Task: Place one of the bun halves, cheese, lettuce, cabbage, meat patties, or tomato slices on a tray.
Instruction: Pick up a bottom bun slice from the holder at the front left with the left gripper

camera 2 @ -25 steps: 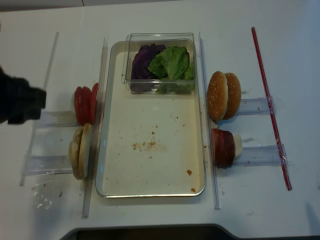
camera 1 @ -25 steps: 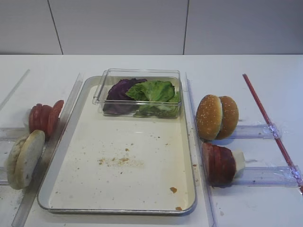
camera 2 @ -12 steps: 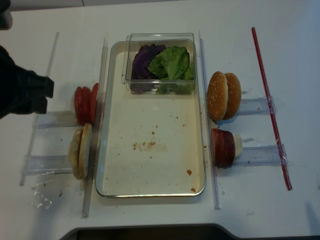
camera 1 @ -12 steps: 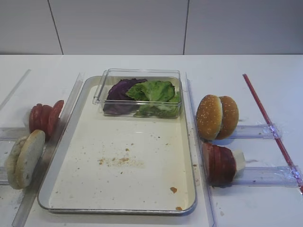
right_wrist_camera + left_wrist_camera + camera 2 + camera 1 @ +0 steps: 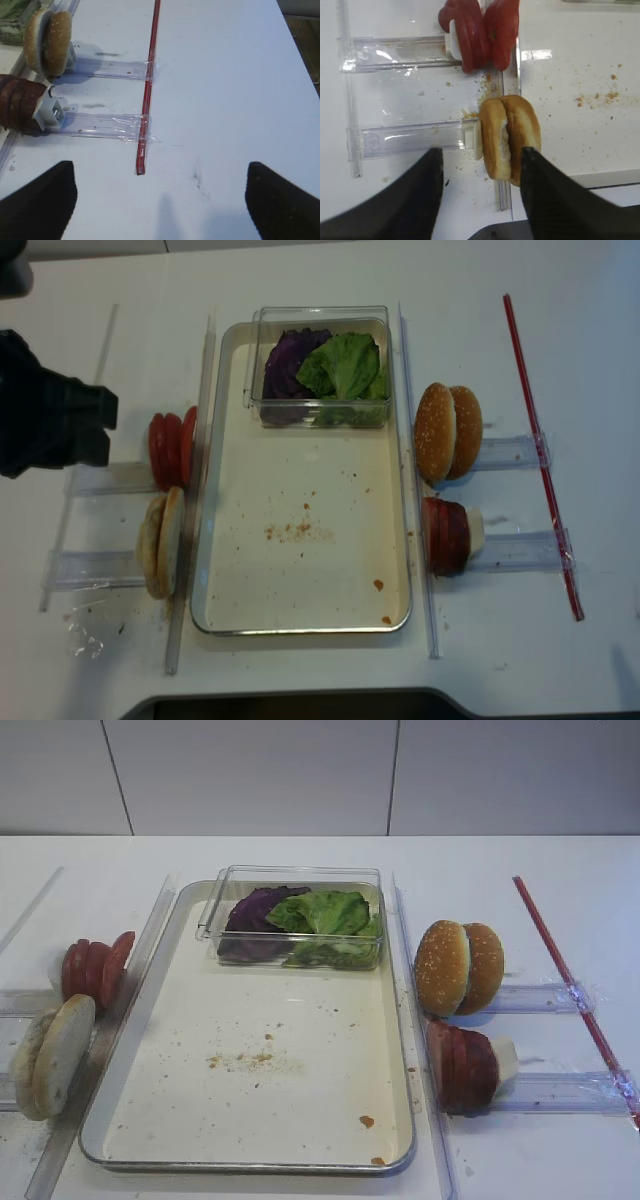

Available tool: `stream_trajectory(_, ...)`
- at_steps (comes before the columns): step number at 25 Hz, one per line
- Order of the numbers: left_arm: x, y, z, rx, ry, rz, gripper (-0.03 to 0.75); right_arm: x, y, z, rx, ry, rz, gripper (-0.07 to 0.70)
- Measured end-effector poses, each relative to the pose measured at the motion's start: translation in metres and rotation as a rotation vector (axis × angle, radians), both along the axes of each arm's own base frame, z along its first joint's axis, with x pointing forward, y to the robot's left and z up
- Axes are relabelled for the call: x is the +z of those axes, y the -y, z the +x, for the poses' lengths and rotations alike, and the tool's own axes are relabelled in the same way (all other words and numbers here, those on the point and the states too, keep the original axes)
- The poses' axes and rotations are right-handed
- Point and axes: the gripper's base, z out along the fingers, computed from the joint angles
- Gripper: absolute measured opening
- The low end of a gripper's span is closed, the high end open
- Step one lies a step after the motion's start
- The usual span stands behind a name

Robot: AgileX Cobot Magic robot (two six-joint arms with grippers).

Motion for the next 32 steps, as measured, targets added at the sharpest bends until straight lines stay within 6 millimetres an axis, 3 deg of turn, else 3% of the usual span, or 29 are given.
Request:
stream_trajectory(5, -0.002, 0.021, 0.000, -0.071, -0.015, -0.003, 0.338, 0.000, 0.000, 0.000, 0.000, 0.000, 0.000, 0.691)
stream_trajectory(14, -0.032, 0.062, 0.017, -0.121, -0.146, 0.020, 0.338, 0.000, 0.000, 0.000, 0.000, 0.000, 0.000, 0.691)
stream_trajectory(32, -0.042, 0.065, 0.025, -0.101, -0.180, 0.040, 0.338, 0.000, 0.000, 0.000, 0.001, 0.000, -0.002, 0.691)
